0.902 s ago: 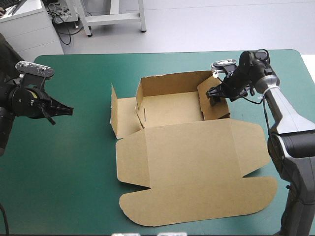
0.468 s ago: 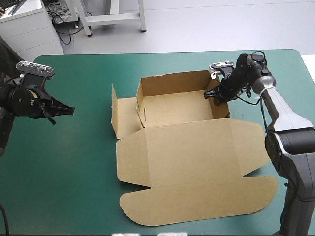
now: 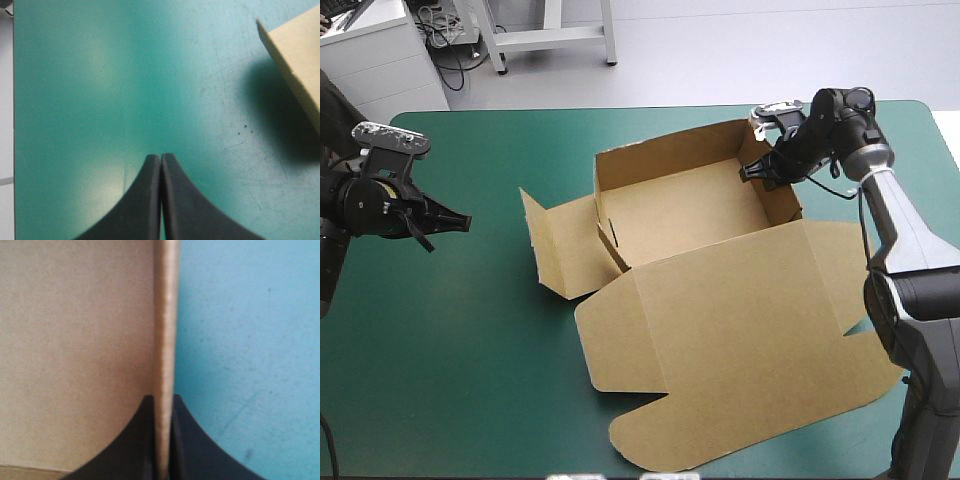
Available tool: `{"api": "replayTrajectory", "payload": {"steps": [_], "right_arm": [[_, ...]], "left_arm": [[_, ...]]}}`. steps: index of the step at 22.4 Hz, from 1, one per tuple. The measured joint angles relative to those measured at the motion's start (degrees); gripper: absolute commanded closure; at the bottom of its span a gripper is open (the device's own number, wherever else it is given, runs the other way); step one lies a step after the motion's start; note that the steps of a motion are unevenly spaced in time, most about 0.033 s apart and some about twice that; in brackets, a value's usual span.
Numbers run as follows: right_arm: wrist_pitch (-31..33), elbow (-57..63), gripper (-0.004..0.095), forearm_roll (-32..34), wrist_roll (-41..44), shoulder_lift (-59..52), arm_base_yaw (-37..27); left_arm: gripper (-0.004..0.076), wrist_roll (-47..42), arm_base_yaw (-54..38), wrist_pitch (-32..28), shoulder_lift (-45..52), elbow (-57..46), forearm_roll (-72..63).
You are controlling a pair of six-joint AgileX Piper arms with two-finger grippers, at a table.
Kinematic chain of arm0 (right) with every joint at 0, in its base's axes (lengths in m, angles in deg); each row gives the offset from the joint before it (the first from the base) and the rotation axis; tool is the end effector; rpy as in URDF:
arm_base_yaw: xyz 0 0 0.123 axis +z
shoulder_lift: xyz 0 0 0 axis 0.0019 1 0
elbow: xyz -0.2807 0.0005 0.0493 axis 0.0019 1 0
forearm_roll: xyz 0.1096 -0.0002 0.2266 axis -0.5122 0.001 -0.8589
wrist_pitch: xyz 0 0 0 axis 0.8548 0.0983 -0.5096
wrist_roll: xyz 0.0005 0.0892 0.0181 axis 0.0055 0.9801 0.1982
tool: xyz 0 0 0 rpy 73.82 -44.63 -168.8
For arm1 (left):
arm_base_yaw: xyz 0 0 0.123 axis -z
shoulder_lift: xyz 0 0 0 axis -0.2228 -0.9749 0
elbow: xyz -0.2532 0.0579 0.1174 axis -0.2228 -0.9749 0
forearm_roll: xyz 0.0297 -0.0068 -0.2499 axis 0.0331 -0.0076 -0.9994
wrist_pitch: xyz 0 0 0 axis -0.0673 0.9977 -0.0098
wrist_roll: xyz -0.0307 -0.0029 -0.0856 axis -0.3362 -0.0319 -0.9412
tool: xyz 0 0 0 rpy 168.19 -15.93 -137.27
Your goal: Fold the box
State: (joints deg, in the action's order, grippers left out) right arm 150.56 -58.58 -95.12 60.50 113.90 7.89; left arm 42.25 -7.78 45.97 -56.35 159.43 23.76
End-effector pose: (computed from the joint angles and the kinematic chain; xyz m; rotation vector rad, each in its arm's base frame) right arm 0.4372 0.0760 0.3164 -0.5017 2.6677 0.2249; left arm 0.2454 -0.0115 0.4188 0.2276 2.4733 0.1594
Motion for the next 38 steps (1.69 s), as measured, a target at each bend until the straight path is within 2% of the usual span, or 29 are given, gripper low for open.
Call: {"api": "replayTrajectory", "payload": {"steps": [5, 12, 15, 19, 23, 27, 30, 35, 38], "right_arm": [[0.6, -0.6, 0.0931, -1.0, -1.4, -6.2, -2.6], [0.8, -0.6, 0.0932, -12.3, -5.1, -16.3, -13.1], [0.8, -0.6, 0.0931, -14.5, -6.2, -21.0, -15.6], [0.9, -0.6, 0.0932, -15.2, -6.9, -24.9, -15.6], [0.9, -0.6, 0.0932, -15.8, -6.9, -28.0, -15.7], [0.9, 2.2, 0.0931, -19.0, -7.1, -30.3, -15.7], [0.9, 11.2, 0.0931, -20.2, -9.0, -33.3, -15.7], [0.9, 19.1, 0.0931, -21.3, -12.0, -35.8, -15.7], [0.9, 22.1, 0.0931, -22.6, -13.0, -36.8, -15.7]], "left_arm": [[0.0757, -1.1, 0.0, -1.0, 0.0, 0.0, 0.9], [0.074, -3.0, -0.3, -2.0, -0.2, 0.0, 2.2], [0.073, 0.3, -3.4, -2.2, -2.1, 0.0, -6.2], [0.073, 12.2, -12.9, -2.5, -5.2, -1.5, -27.4], [0.073, 26.6, -22.6, -5.9, -5.5, -10.3, -45.5], [0.0731, 44.3, -25.0, -10.2, -6.0, -23.8, -62.0], [0.0731, 55.7, -25.0, -9.0, -8.2, -31.5, -75.7], [0.0731, 61.6, -24.7, -1.6, -11.8, -32.8, -86.7], [0.0731, 63.0, -23.7, -0.8, -13.2, -32.8, -90.5]]}}
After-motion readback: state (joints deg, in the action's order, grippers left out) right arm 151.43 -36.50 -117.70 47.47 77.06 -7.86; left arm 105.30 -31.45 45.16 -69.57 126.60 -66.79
